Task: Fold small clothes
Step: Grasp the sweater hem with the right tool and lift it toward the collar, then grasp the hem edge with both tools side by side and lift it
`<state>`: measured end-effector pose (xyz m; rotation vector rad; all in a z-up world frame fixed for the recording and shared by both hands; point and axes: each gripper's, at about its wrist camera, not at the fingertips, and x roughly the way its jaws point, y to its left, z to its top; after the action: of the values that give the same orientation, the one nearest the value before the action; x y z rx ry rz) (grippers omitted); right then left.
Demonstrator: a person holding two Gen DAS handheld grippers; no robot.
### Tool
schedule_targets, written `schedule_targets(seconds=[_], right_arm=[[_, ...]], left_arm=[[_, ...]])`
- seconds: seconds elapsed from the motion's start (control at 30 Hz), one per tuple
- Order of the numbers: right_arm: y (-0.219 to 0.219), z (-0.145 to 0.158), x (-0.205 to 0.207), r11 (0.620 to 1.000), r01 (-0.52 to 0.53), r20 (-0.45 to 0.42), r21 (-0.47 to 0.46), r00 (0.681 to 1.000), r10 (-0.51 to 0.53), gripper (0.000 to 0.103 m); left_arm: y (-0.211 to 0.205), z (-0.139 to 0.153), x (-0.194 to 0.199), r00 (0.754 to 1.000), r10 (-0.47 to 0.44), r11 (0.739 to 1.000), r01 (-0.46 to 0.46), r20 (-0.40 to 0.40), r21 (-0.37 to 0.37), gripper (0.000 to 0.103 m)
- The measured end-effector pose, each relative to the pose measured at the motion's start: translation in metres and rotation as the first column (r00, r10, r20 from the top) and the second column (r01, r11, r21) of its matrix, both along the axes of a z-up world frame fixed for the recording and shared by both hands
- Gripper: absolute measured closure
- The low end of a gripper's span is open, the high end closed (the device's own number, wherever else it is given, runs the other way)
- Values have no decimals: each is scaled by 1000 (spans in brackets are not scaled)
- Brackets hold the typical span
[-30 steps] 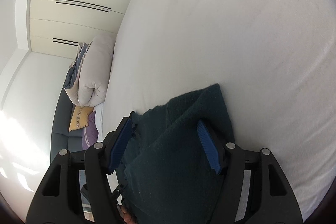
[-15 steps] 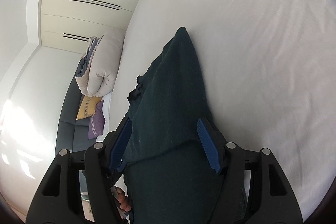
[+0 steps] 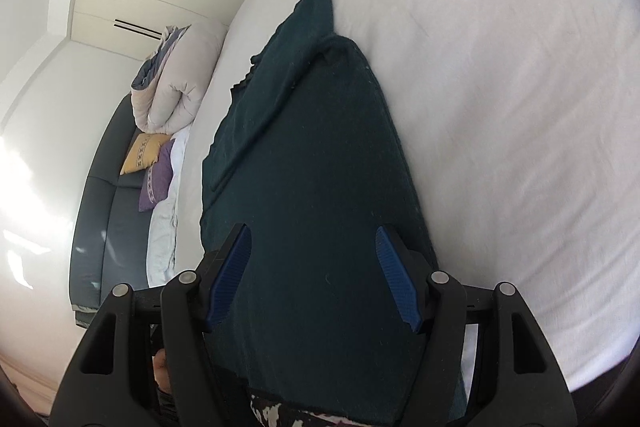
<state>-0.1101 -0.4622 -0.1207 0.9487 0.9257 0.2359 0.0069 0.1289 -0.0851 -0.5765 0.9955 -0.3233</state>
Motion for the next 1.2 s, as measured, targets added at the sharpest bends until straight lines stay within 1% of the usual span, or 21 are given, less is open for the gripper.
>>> schedule_targets(seconds=[0.1, 0.2, 0.3, 0.57, 0.7, 0.8, 0.87, 0.97, 1.03, 1.07, 1.13, 1.2], right_arm=[[-4, 0, -33, 999, 8, -13, -32, 1000, -8, 39], [-12, -2, -58, 1000, 8, -14, -19, 1000, -9, 39], [-14, -3, -75, 1000, -15, -26, -17, 1000, 14, 39], [-10, -5, -77, 998, -59, -43, 12, 997, 60, 39], [-12, -6, -81, 997, -70, -50, 31, 996, 71, 39], [-15, -4, -87, 996, -78, -57, 40, 995, 80, 39], [-17, -3, -87, 996, -84, -61, 43, 994, 86, 39], [-19, -2, -89, 995, -93, -71, 48, 993, 96, 39], [-20, -3, -91, 994, -96, -81, 53, 992, 100, 39], [-21, -4, -91, 994, -96, -87, 54, 991, 100, 39], [-22, -4, -93, 993, -101, -97, 54, 990, 106, 39], [-21, -4, -93, 992, -115, -110, 48, 987, 120, 39]], left_arm=[[2, -1, -15, 1000, -15, 1000, 16, -16, 8, 22], [4, -3, -29, 998, -41, 999, 41, -36, 1, 22], [5, -5, -38, 995, -81, 997, 80, -57, -14, 22], [7, -11, -49, 979, -165, 984, 156, -117, -85, 23], [3, -14, -47, 965, -220, 969, 200, -143, -143, 24], [-2, -14, -47, 954, -256, 962, 235, -154, -142, 26], [-1, -15, -47, 954, -256, 960, 232, -157, -155, 28], [5, -18, -43, 955, -245, 959, 212, -170, -189, 37], [7, -20, -41, 954, -239, 960, 205, -179, -191, 53], [8, -22, -40, 954, -237, 961, 203, -184, -187, 57], [11, -24, -39, 954, -233, 962, 198, -191, -188, 70], [11, -25, -37, 953, -229, 964, 194, -196, -182, 76]])
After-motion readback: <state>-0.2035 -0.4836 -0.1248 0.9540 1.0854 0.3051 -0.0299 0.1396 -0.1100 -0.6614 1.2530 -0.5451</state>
